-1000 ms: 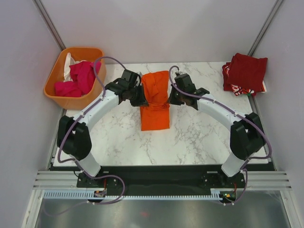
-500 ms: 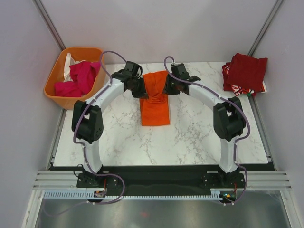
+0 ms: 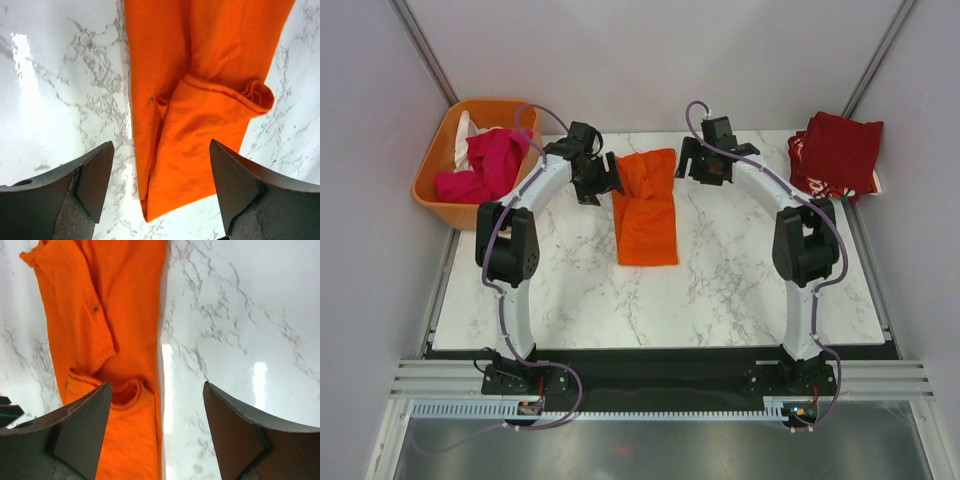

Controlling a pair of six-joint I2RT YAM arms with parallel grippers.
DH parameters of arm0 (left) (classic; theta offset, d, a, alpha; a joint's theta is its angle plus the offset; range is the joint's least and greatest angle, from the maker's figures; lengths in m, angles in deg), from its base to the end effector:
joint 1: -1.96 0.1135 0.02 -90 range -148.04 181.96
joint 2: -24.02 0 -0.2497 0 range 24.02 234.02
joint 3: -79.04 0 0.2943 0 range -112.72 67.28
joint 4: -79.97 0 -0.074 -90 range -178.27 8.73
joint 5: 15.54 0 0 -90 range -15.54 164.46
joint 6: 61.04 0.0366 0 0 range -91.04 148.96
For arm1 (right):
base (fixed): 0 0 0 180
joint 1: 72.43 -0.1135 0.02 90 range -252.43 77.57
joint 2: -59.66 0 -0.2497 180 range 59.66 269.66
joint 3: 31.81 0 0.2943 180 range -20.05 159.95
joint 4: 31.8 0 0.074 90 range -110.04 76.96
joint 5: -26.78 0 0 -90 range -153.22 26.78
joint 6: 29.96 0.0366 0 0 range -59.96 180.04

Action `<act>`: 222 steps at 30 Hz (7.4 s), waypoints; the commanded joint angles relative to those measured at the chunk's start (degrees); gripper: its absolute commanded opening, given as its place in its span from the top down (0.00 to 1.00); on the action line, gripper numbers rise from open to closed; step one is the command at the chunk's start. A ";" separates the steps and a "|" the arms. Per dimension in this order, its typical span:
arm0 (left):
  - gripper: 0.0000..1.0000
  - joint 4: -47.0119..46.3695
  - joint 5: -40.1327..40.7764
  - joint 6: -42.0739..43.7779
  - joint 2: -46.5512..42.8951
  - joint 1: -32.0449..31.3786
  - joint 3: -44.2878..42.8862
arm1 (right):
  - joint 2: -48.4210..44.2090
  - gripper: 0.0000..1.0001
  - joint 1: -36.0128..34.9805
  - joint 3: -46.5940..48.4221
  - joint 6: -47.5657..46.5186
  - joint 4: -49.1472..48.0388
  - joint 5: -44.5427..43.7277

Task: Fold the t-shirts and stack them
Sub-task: Fold the tshirt, then neatly place the folded tshirt to the corner

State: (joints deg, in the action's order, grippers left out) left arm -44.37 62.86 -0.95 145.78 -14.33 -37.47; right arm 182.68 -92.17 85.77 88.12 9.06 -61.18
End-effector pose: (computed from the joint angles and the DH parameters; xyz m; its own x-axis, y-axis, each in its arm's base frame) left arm 0.4759 -0.1467 0.2029 -0.9109 -0.2427 -0.3338 -0.0987 0.9135 -0.3947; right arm 0.4941 0.1787 0.2150 -0.7702 0.2234 -0.5974 0.0021 0.9375 0.3479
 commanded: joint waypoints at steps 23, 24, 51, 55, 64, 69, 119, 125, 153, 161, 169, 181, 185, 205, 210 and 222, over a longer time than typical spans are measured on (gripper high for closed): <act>0.15 -23.24 -5.90 -4.72 -25.34 -9.11 45.77 | -21.16 0.20 -4.60 -51.50 8.84 -25.41 24.59; 0.15 -23.42 -5.63 -4.72 -24.73 -9.19 45.77 | -20.81 0.20 -4.77 -51.59 9.01 -25.67 24.59; 0.98 -25.53 1.04 -7.61 -23.66 -12.97 50.78 | -16.76 0.62 -6.09 -56.69 8.66 -28.75 25.29; 0.98 -25.62 3.15 -10.07 -23.58 -15.87 53.15 | -17.02 0.77 -6.97 -59.49 9.01 -31.21 25.29; 0.98 -23.34 -0.44 -9.73 -33.13 -19.65 60.71 | -24.04 1.00 -7.58 -66.52 8.93 -29.03 24.06; 0.98 -15.80 -1.85 -10.34 -44.91 -21.49 63.61 | -36.78 1.00 -10.74 -68.73 9.63 -19.18 18.88; 0.98 1.63 -5.63 5.13 -14.37 0.21 8.25 | -2.80 1.00 -4.95 -0.63 2.25 5.35 16.94; 0.98 2.24 -3.88 5.91 -6.99 2.14 2.64 | 5.99 0.90 -4.16 10.25 2.42 5.88 17.64; 0.72 0.84 -4.05 8.03 -1.88 -0.49 -3.88 | 10.03 1.00 0.68 0.00 14.99 -27.15 43.57; 0.79 -0.92 -1.94 8.20 7.26 -0.58 -8.45 | 20.83 1.00 1.03 6.58 16.04 -28.66 45.33; 0.81 -0.83 -0.36 7.59 15.44 2.40 -12.76 | 31.31 0.66 2.87 14.33 27.10 -39.18 49.10; 0.77 -1.89 -0.45 6.62 16.42 4.52 -10.21 | 28.62 0.13 7.35 11.21 30.84 -54.42 47.36; 0.44 -1.80 1.05 6.71 12.29 4.52 -10.30 | 14.65 0.04 7.71 4.84 18.26 -43.46 41.74; 0.00 -3.02 -5.27 8.82 -37.77 1.27 34.76 | 16.97 0.05 2.52 -1.50 5.85 -21.98 33.90; 0.00 -3.12 -6.86 8.55 -50.89 1.09 48.47 | 19.10 0.06 -0.20 -0.88 6.38 -22.33 34.08; 0.00 -4.35 -8.79 8.99 -61.92 1.09 56.23 | 21.20 0.62 -4.42 -3.96 8.66 -25.76 35.22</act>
State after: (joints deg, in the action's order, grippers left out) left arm -46.55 56.79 6.02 81.93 -13.50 17.57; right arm 200.47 -95.69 83.78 96.51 -18.67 -25.73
